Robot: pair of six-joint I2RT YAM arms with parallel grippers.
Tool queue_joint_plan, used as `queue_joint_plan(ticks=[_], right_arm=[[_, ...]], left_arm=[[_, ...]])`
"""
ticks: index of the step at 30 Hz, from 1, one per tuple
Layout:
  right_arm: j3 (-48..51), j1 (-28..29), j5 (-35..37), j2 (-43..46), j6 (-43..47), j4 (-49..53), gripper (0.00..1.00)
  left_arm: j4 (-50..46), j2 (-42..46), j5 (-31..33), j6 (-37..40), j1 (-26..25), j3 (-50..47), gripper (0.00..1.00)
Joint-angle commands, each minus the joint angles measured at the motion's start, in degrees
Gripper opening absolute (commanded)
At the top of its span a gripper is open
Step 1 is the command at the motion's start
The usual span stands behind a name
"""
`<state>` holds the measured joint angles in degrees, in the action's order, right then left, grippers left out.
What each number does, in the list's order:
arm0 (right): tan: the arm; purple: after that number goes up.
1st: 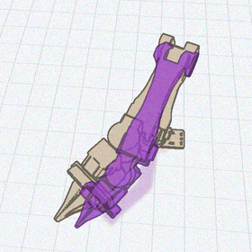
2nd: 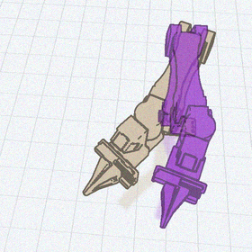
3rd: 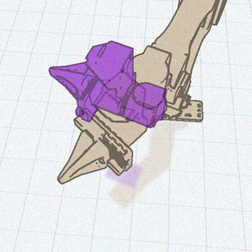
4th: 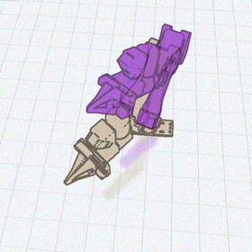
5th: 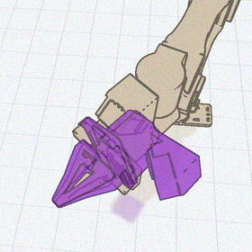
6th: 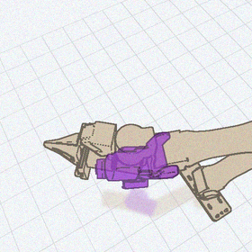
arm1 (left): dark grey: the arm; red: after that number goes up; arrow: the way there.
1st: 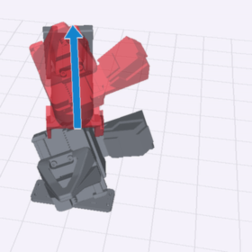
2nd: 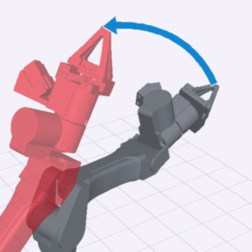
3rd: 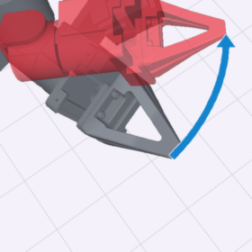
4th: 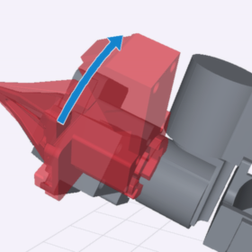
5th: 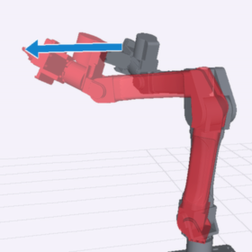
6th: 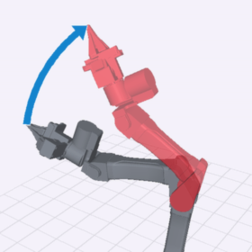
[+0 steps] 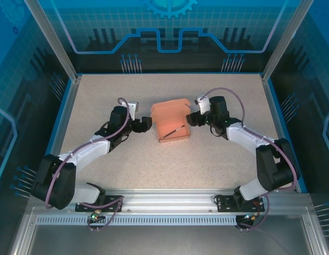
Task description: Fold the paper box
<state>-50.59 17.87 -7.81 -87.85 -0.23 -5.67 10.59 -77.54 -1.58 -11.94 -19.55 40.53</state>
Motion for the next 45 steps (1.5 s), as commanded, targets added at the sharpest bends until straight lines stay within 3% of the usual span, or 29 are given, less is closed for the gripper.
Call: queue_joint_plan(ticks=[1,8,16,45], right_arm=[[-3.15,-1.62,-4.73,-2.42,2.19,-3.73,0.67],[-6.45,-1.58,-7.17,-7.3,3.82,-4.04,0.56],[-9.99,-0.9,-6.7,-10.21,4.42,-2.61,0.36],[-9.4,2.87,-1.48,-8.69,5.28,-0.29,0.13]], left_arm=[[6.74,-2.33,-3.07,2.84,0.22,-0.46,0.82],[7.85,-6.94,-3.69,5.12,-0.44,1.91,0.67],[6.34,-9.65,-2.44,7.3,-1.78,4.33,0.5],[2.87,-13.24,-0.32,9.34,-4.12,9.36,0.11]])
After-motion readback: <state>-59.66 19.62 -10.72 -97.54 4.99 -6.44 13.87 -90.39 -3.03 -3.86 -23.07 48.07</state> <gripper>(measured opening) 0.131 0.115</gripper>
